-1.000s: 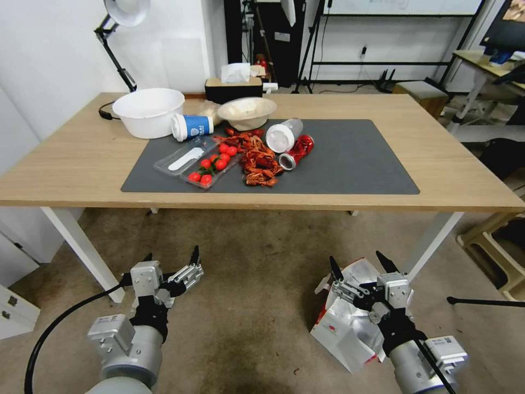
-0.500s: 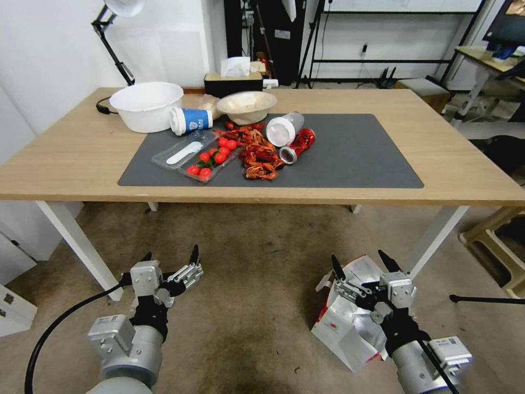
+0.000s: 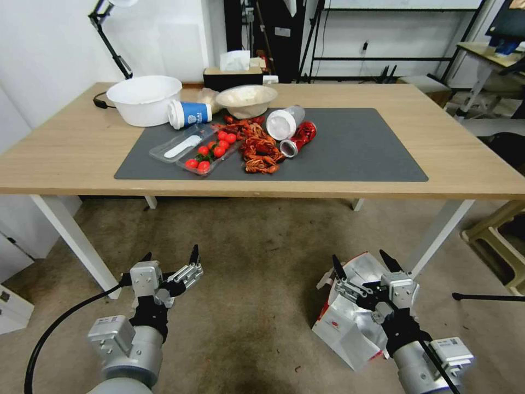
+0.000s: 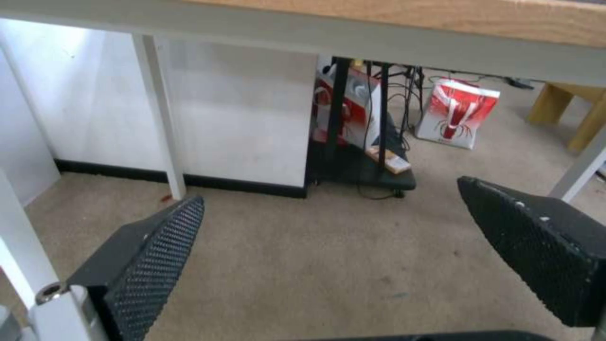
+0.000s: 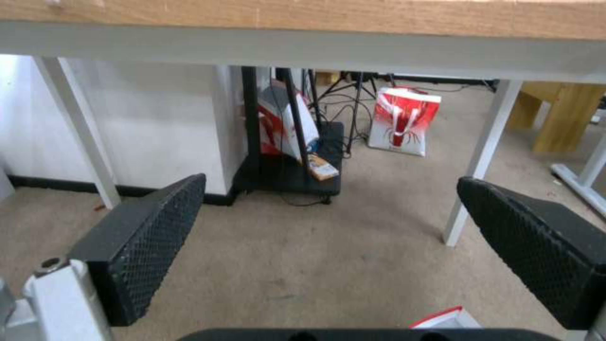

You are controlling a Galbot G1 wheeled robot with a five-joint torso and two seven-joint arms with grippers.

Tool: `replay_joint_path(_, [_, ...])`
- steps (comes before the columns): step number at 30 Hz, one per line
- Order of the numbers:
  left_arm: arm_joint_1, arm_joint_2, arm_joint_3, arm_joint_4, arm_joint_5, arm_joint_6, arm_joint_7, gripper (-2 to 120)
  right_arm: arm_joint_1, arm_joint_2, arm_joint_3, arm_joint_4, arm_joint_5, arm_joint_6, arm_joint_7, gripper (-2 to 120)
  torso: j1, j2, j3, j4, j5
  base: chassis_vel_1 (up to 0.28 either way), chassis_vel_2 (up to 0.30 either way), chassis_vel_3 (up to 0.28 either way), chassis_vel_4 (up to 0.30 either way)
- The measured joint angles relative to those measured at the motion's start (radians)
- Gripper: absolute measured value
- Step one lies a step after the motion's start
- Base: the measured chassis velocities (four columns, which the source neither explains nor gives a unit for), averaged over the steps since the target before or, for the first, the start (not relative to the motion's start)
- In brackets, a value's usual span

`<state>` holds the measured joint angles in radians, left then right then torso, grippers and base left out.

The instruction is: Pick up the food delivery bag from the floor and place it on the table.

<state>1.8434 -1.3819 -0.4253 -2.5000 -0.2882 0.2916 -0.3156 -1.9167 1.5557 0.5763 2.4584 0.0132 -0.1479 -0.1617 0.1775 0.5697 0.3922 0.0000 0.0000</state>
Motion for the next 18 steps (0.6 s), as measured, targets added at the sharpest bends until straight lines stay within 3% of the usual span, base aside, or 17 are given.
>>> replay_joint_path(18, [0.000, 0.000, 0.001, 0.000, 0.003, -0.006, -0.001, 100, -0.001, 0.003, -0.002, -0.001, -0.005, 0.001, -0.003, 100, -0.030, -0.079, -0.049, 0.0000, 0.0000, 0.000, 0.000, 0.000, 0.000])
